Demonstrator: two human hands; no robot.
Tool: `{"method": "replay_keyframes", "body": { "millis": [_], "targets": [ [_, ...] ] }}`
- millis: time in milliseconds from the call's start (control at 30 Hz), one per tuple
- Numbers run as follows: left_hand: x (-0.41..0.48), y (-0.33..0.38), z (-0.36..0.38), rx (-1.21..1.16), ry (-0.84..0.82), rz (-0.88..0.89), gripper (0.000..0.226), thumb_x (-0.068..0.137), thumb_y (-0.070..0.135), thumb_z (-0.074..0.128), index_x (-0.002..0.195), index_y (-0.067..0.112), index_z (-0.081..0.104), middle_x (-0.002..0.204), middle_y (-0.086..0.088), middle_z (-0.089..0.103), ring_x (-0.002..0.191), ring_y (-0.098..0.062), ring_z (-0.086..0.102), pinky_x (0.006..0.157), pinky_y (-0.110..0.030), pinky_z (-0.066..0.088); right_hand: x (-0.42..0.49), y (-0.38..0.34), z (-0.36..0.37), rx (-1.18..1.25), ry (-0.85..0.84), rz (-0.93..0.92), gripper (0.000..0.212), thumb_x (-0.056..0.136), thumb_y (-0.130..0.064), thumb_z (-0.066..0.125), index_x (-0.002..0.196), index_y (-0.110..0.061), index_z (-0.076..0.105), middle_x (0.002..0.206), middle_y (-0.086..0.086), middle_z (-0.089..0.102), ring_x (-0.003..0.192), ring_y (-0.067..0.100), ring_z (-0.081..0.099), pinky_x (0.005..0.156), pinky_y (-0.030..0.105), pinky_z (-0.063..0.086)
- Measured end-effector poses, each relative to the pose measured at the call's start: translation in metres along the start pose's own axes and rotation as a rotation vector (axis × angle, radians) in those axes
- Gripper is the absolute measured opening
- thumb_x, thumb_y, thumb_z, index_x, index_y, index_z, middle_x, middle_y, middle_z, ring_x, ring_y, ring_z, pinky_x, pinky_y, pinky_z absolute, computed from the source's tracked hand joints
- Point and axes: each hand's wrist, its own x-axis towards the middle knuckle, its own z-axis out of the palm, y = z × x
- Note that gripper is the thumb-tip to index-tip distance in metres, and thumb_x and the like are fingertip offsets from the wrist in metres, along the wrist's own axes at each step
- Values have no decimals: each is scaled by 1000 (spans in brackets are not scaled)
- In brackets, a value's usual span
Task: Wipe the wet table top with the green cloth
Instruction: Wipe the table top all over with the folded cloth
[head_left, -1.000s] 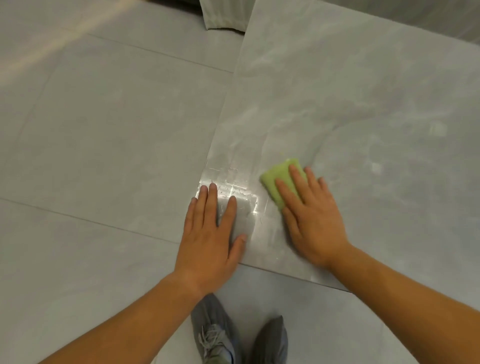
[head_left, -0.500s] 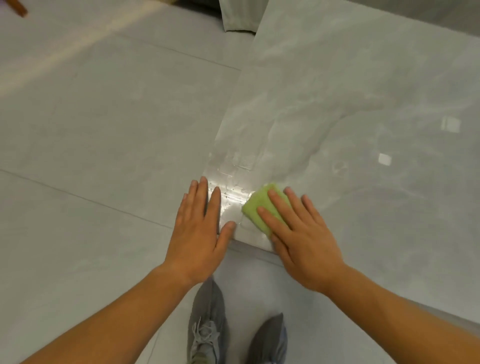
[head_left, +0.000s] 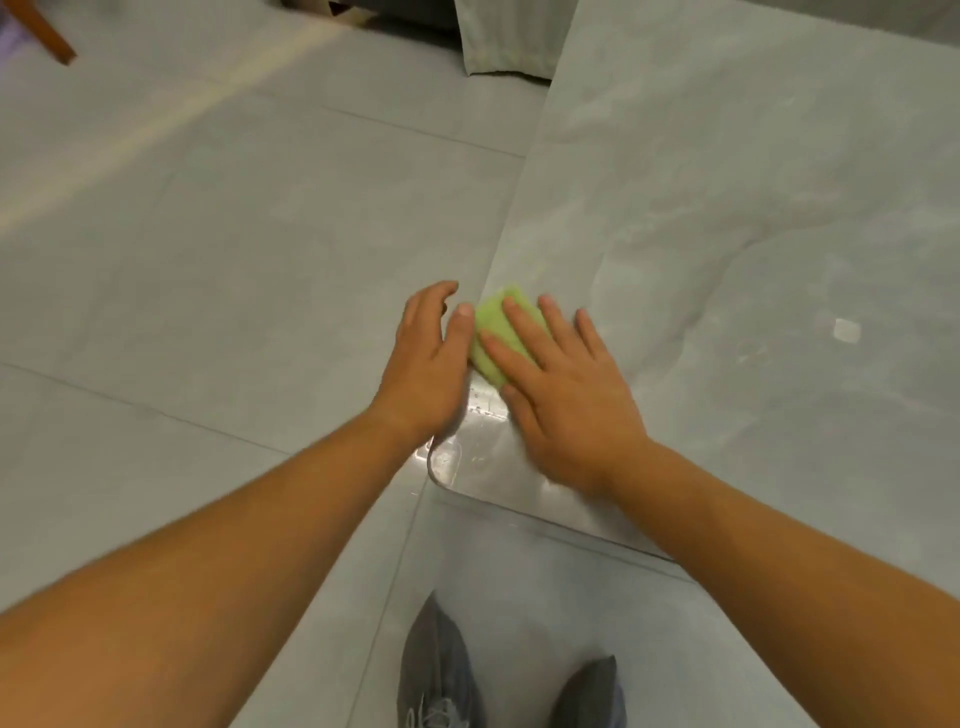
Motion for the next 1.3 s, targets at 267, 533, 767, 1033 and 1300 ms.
{"method": "replay_keyframes", "body": {
  "millis": [267,533,767,1033,1300],
  "targets": [
    [105,44,39,335,-284,129,60,103,50,32,157,27,20,168,2,-3,153,-17,-3,120,-37,3,-84,47,-12,-3,-108,-203,54,103,-34,41,155,-34,26,167,-1,13,154,30,7,121,56,17],
    [120,42,47,377,-193,211,53,98,52,41,146,30,34,166,-3,6,152,-22,7,120,-42,13,-45,-35,4,63,-54,-116,59,95,-30,43,153,-30,31,166,4,15,153,37,8,121,58,12],
    [121,38,45,486,-208,256,60,97,58,36,150,31,28,167,-3,0,153,-22,0,122,-47,8,-101,12,-3,-3,-116,-199,55,100,-34,43,154,-35,30,167,-1,13,154,33,6,121,56,16],
    [118,35,45,677,-202,323,68,97,58,30,155,23,20,167,-6,-7,153,-23,-10,123,-48,-4,-83,48,-7,48,82,360,54,102,-36,34,156,-33,25,167,1,11,154,31,5,121,56,14],
    [47,44,45,660,-256,479,57,96,46,36,146,20,41,162,-9,25,151,-27,13,122,-43,7,-52,122,-35,28,55,420,50,103,-36,31,153,-32,32,166,2,18,152,35,13,122,54,10]
  ]
}}
